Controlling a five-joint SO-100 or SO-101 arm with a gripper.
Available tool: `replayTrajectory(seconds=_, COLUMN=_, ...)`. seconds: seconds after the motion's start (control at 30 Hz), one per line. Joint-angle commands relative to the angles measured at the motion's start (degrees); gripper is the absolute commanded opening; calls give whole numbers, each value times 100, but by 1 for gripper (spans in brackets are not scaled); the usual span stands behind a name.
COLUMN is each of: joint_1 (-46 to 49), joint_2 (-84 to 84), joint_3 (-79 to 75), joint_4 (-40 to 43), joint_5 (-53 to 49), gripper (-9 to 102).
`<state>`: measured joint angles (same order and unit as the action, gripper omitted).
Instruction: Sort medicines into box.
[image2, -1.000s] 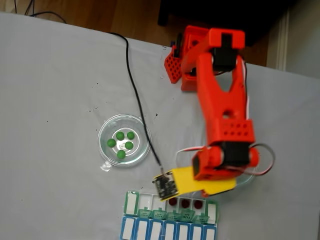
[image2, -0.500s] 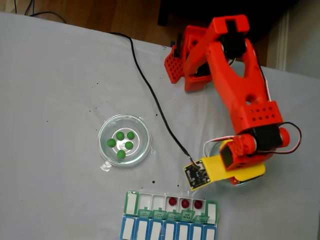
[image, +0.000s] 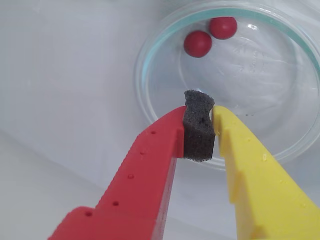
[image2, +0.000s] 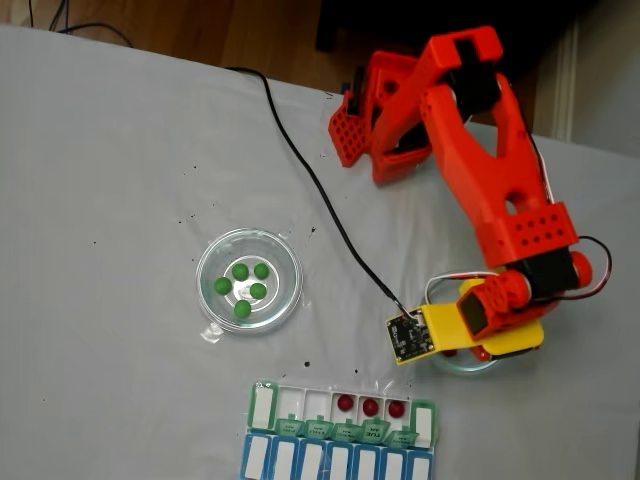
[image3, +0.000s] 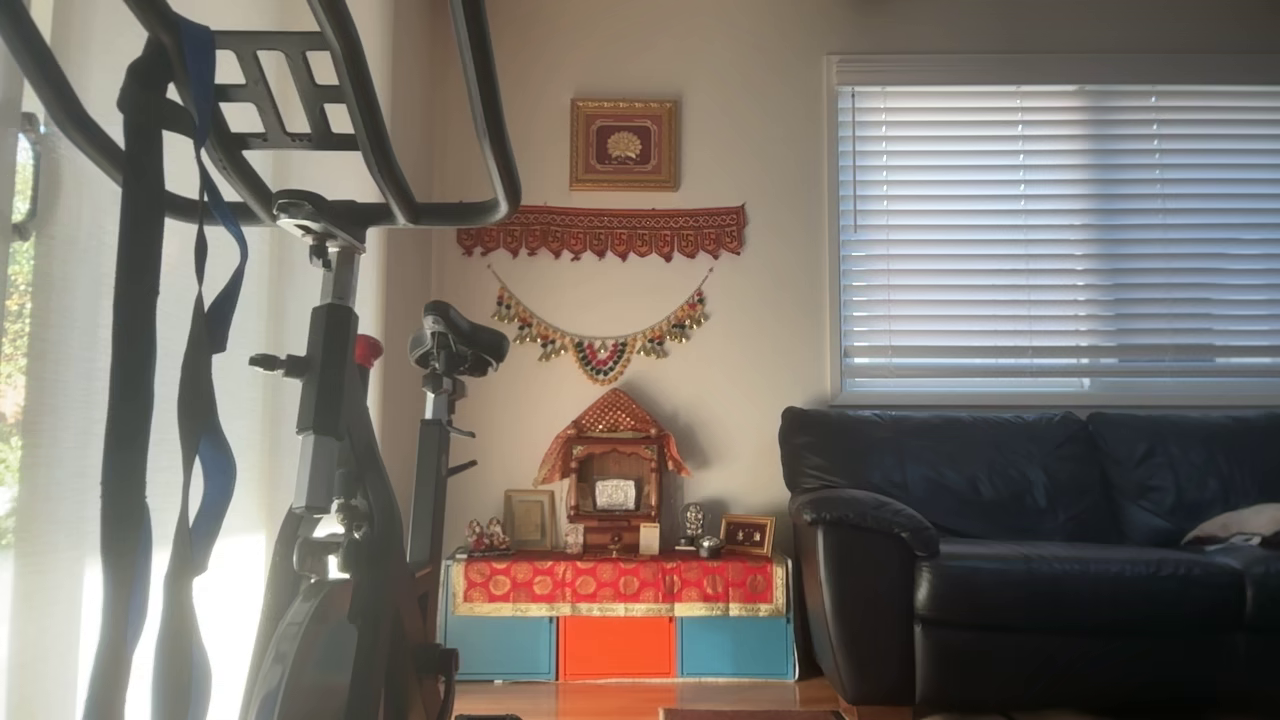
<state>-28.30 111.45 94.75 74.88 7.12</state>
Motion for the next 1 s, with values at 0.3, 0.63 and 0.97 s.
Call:
replayTrajectory(seconds=0.3, joint_1=-9, joint_2=668, joint_3=686, joint_4=-703, joint_5=510, gripper=2)
replayTrajectory(seconds=0.63, joint_1=26, joint_2=422, joint_3=624, joint_4=-923, joint_5=580, gripper=2)
replayTrajectory(seconds=0.97, joint_1=9, joint_2=237, joint_3=817, joint_4=-1099, joint_5=369, gripper=3)
